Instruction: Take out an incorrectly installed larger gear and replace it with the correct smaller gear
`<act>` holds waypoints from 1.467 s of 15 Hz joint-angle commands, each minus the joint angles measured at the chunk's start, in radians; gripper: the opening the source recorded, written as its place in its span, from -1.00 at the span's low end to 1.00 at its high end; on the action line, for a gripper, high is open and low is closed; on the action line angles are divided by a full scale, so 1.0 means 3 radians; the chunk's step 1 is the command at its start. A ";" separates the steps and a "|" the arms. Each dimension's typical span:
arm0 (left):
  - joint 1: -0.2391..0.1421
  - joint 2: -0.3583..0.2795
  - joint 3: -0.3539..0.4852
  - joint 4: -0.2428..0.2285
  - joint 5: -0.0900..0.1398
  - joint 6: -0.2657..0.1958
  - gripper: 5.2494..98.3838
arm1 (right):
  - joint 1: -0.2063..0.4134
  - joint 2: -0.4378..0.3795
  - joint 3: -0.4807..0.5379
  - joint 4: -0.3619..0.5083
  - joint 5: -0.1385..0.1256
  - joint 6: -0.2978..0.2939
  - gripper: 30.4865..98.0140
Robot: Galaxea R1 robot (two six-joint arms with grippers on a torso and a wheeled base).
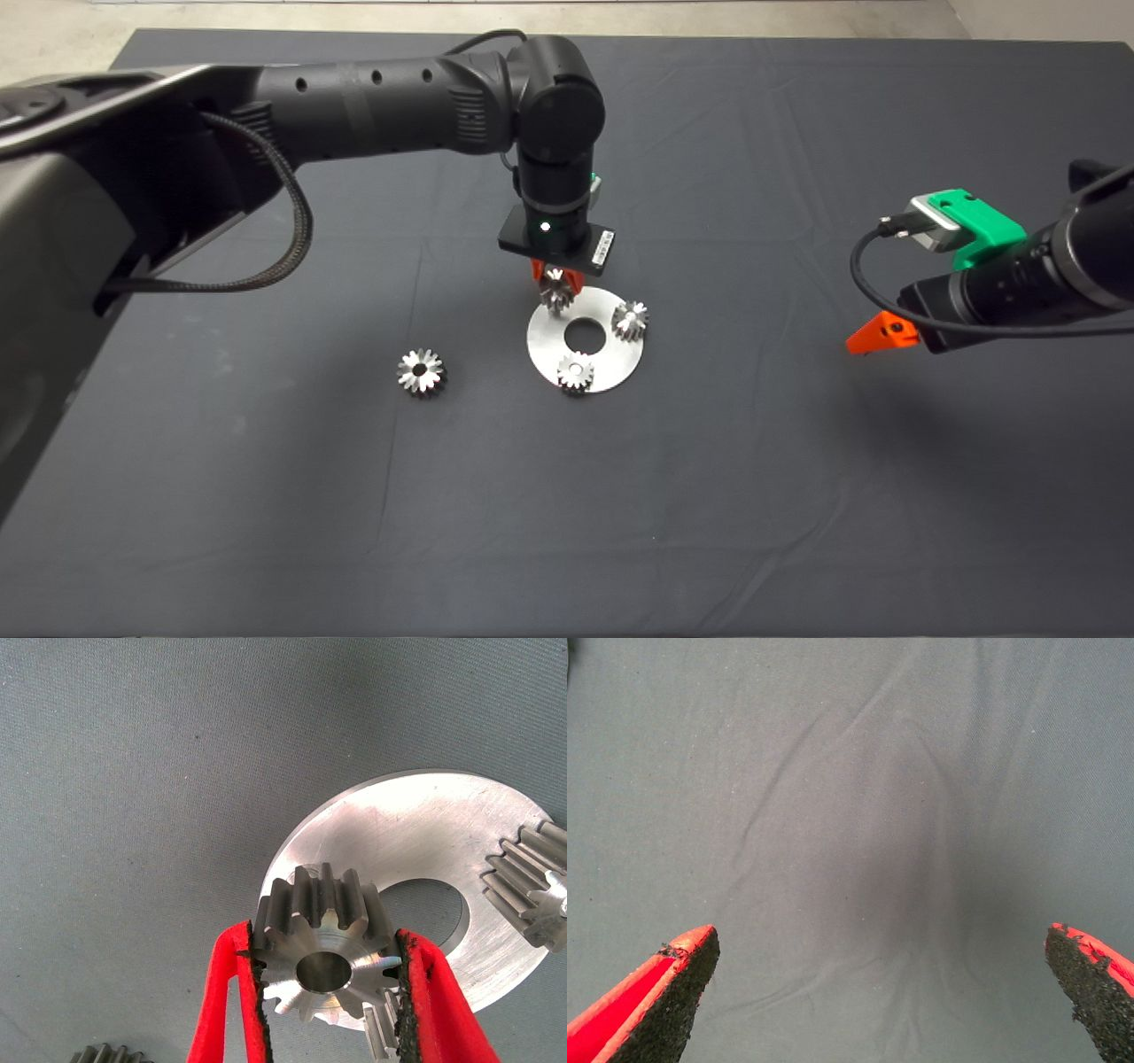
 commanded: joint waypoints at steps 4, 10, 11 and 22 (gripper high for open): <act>0.0156 -0.0025 0.0048 -0.0026 0.0150 0.0024 -0.65 | 0.0077 -0.0035 0.0000 0.0083 -0.0318 0.0026 0.97; 0.0368 -0.0032 0.0081 -0.0026 0.0139 0.0014 -0.65 | 0.0077 -0.0035 -0.0007 0.0083 -0.0323 0.0026 0.97; 0.0368 -0.0037 0.0086 -0.0026 0.0139 0.0004 -0.65 | 0.0077 -0.0041 -0.0007 0.0083 -0.0323 0.0021 0.97; -0.0051 -0.0058 0.0153 -0.0266 0.0206 0.0019 -0.65 | 0.0077 0.0000 -0.0053 0.0083 -0.0323 0.0021 0.97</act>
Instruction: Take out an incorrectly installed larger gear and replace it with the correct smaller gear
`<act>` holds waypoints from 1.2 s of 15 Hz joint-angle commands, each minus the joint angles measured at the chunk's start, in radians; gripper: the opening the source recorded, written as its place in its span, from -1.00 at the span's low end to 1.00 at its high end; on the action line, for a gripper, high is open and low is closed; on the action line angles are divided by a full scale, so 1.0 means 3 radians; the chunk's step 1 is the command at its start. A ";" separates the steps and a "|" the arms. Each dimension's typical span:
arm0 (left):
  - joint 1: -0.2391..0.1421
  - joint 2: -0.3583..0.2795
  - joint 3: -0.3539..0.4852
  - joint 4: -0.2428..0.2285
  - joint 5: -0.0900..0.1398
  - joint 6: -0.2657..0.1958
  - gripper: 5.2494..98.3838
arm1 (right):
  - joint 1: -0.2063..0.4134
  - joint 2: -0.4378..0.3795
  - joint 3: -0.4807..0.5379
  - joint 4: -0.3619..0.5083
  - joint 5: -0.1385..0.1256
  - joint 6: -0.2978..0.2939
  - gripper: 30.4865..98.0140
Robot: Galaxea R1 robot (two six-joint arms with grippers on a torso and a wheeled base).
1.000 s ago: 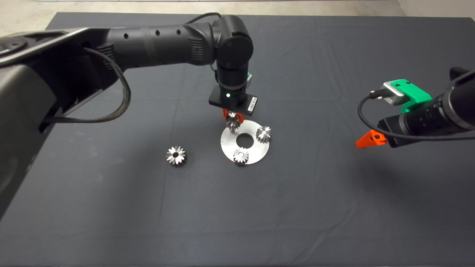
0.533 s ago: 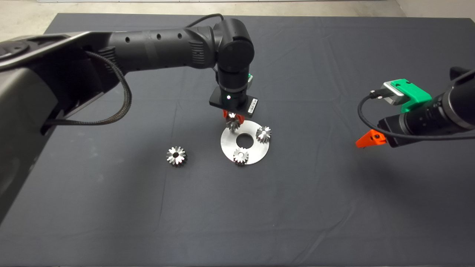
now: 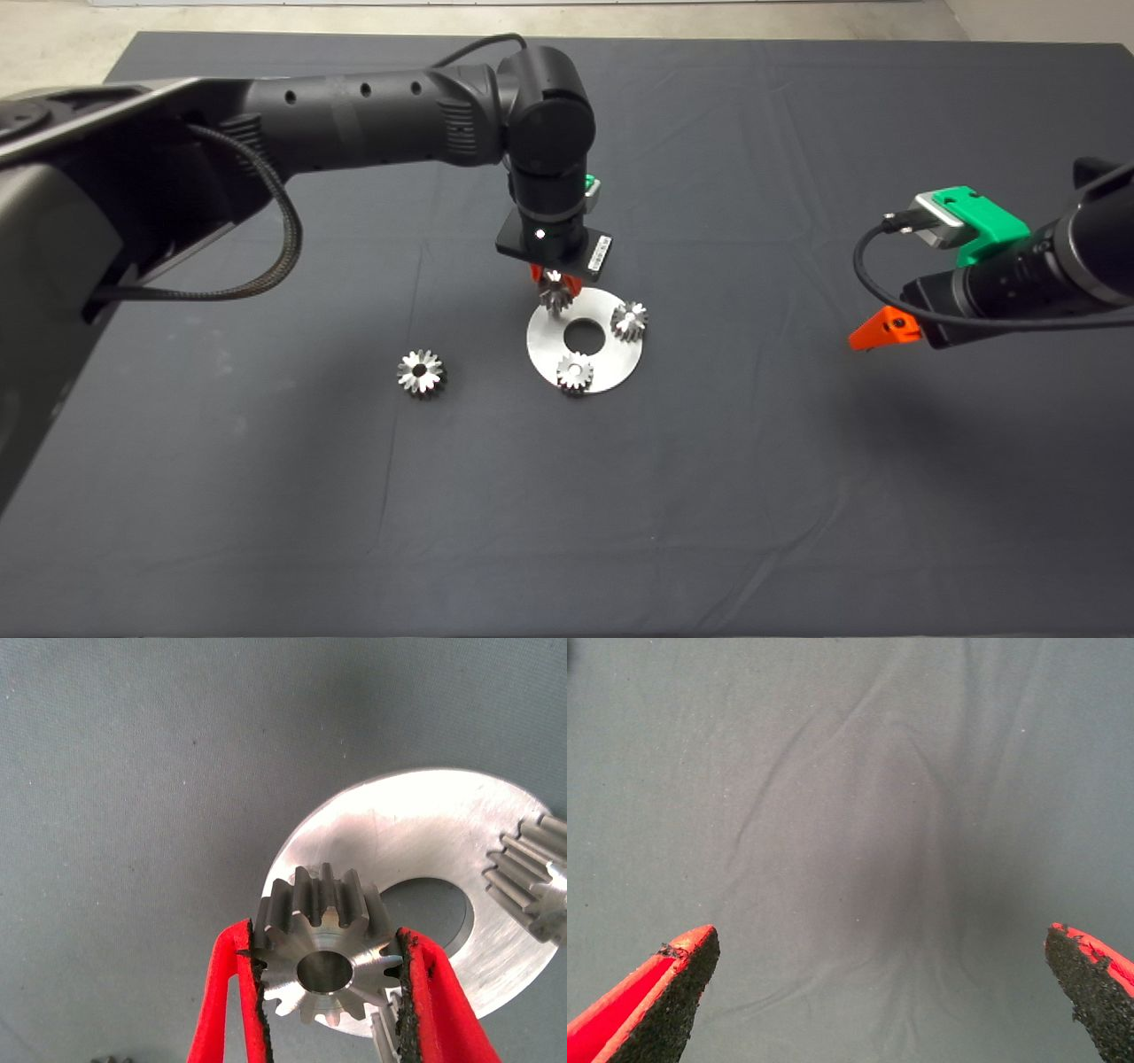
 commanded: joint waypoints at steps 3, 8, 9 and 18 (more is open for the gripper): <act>-0.0093 0.0021 0.0000 -0.0357 0.0199 0.0000 -0.65 | 0.0077 0.0017 -0.0015 0.0083 -0.0318 0.0021 0.97; -0.0184 0.0063 -0.0005 -0.0362 0.0189 -0.0032 -0.66 | 0.0077 0.0095 -0.0061 0.0083 -0.0318 0.0021 0.97; -0.0277 0.0087 -0.0005 -0.0368 0.0189 -0.0046 -0.66 | 0.0072 0.0109 -0.0061 0.0083 -0.0313 0.0021 0.97; -0.0512 0.0087 0.0107 -0.0521 0.0184 -0.0072 -0.66 | 0.0072 0.0099 -0.0056 0.0083 -0.0323 0.0021 0.97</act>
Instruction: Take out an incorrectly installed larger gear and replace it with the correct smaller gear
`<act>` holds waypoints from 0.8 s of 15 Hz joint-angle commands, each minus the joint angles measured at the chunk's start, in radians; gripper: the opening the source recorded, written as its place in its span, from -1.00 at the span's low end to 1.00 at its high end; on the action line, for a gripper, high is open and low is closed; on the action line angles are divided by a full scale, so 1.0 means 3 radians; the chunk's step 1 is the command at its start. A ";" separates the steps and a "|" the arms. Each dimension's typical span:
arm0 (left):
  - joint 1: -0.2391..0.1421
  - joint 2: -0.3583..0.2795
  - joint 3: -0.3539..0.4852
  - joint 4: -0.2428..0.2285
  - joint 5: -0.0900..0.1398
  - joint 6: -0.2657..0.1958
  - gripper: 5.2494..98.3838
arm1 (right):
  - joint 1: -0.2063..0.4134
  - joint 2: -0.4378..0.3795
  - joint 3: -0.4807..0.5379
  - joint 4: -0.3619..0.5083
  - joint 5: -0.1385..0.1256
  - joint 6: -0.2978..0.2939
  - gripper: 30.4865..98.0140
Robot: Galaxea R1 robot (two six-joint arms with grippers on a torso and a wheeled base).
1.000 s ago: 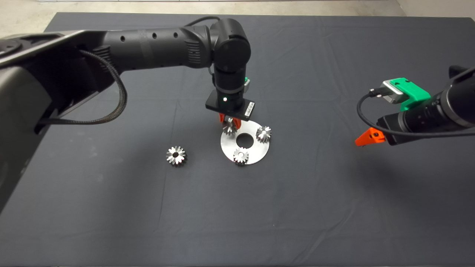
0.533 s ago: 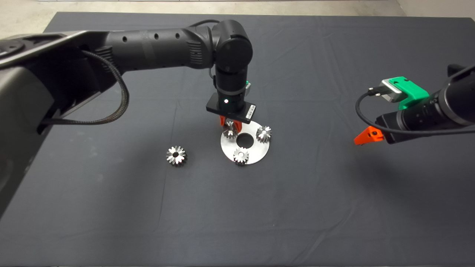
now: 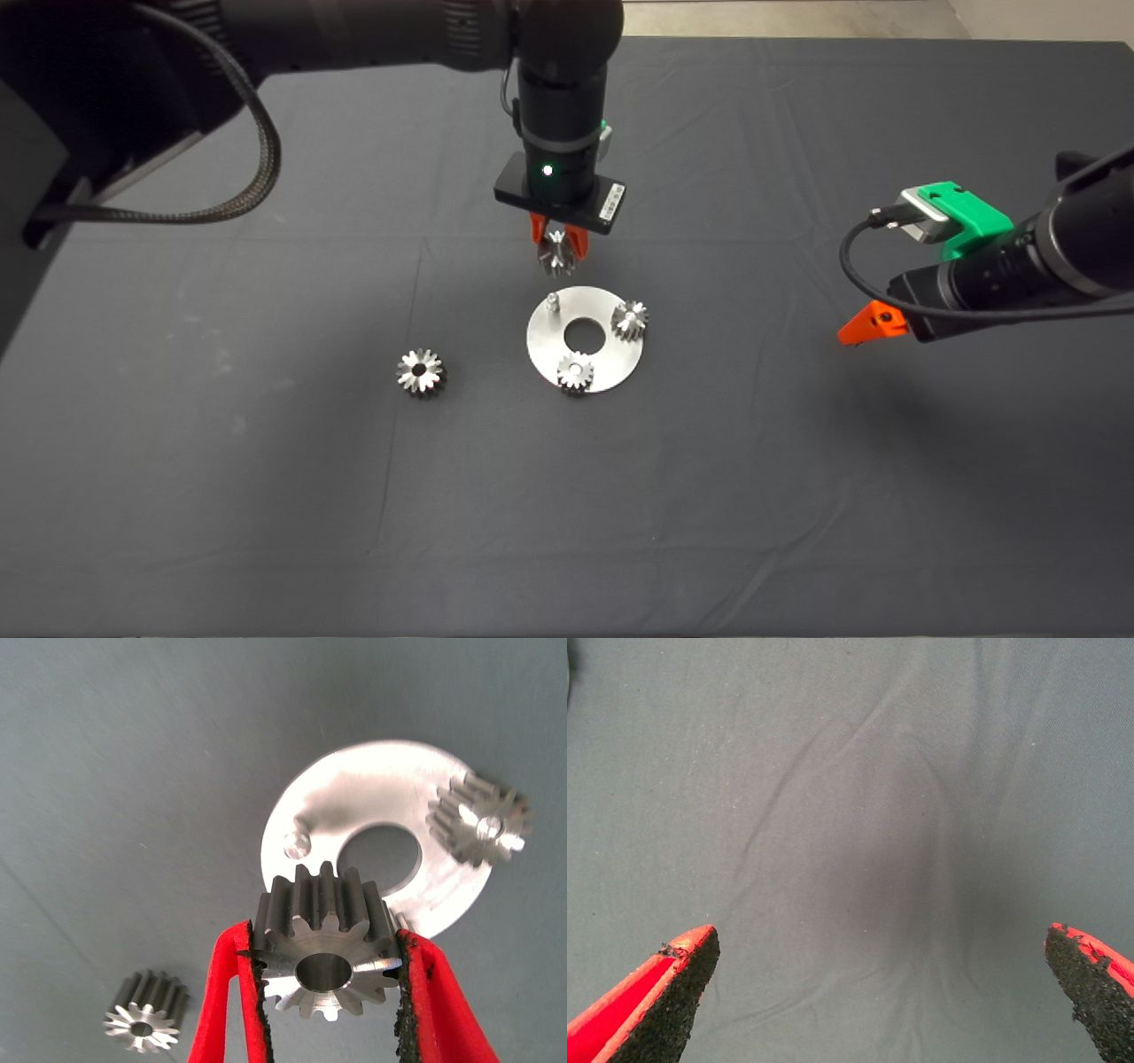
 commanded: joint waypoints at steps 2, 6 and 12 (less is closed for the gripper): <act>-0.0041 0.0008 0.0073 0.0016 0.0022 -0.0093 -0.66 | 0.0072 0.0003 0.0026 0.0085 -0.0323 0.0021 0.97; 0.0136 0.0008 0.0021 0.0237 0.0001 -0.0097 -0.66 | 0.0072 0.0018 0.0014 0.0089 -0.0323 0.0021 0.97; 0.0229 0.0013 -0.0029 0.0339 -0.0009 -0.0076 -0.66 | 0.0072 0.0018 0.0019 0.0084 -0.0323 0.0021 0.97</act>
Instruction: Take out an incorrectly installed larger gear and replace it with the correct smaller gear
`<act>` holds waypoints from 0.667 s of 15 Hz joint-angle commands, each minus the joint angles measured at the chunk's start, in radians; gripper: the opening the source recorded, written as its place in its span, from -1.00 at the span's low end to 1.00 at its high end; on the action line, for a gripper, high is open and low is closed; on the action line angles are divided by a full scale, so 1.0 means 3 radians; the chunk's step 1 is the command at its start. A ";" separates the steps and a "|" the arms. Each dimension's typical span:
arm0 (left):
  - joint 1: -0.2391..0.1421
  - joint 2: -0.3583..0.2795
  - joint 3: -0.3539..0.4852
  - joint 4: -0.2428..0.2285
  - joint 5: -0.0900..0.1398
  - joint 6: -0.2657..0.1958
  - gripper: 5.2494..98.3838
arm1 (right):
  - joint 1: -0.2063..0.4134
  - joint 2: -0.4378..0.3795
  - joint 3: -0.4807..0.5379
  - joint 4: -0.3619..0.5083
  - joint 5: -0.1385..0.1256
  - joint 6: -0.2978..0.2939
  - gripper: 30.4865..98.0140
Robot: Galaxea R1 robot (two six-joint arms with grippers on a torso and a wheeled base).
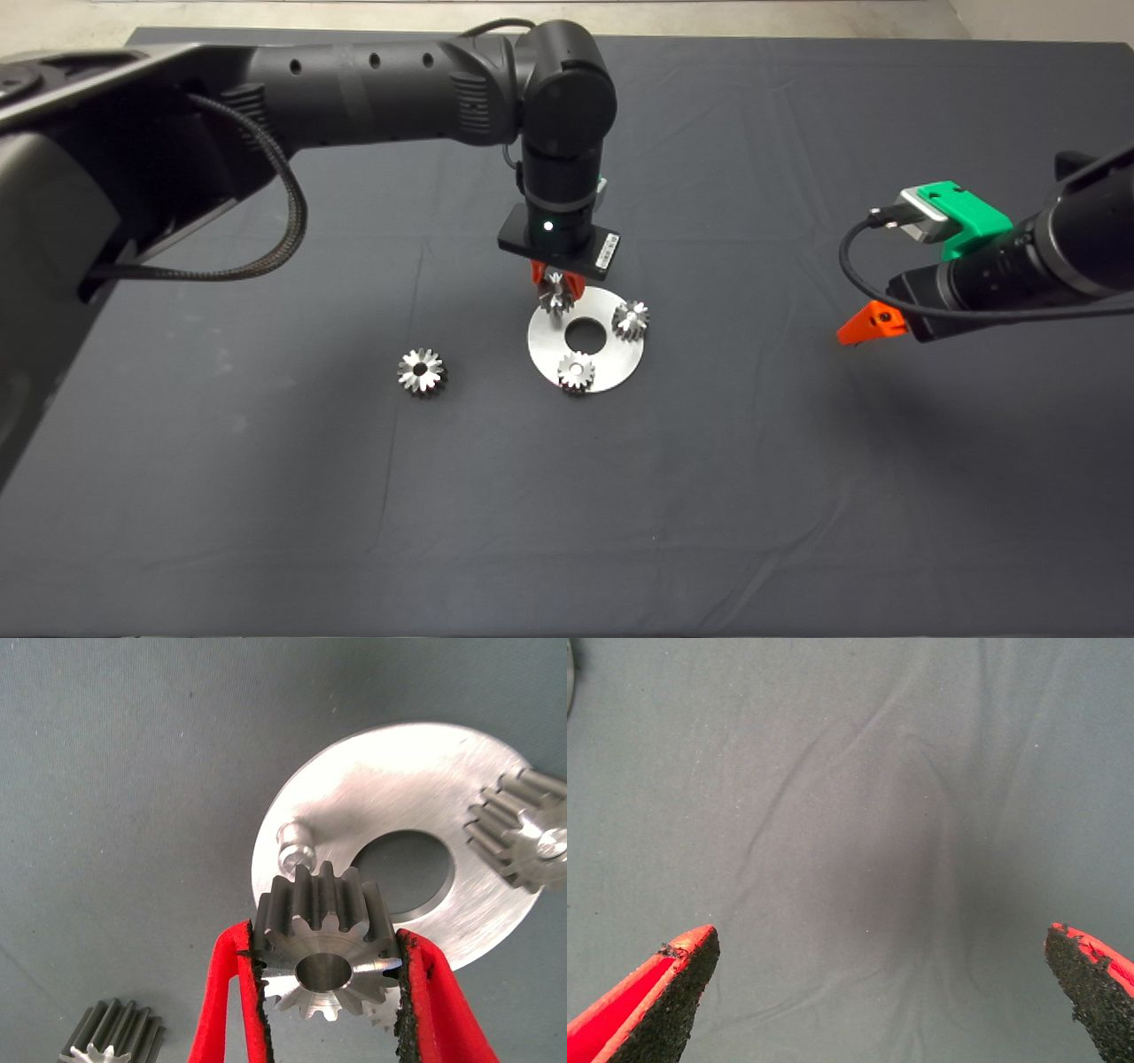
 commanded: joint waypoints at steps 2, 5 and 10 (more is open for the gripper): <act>-0.0075 0.0013 -0.0027 0.0086 0.0009 -0.0004 -0.66 | 0.0067 0.0016 0.0017 0.0084 -0.0318 0.0021 0.97; -0.0075 0.0013 -0.0032 0.0130 0.0014 -0.0005 -0.66 | 0.0067 0.0011 0.0019 0.0083 -0.0318 0.0021 0.97; -0.0060 0.0013 -0.0022 0.0197 0.0024 -0.0004 -0.66 | 0.0067 0.0016 0.0017 0.0083 -0.0318 0.0021 0.97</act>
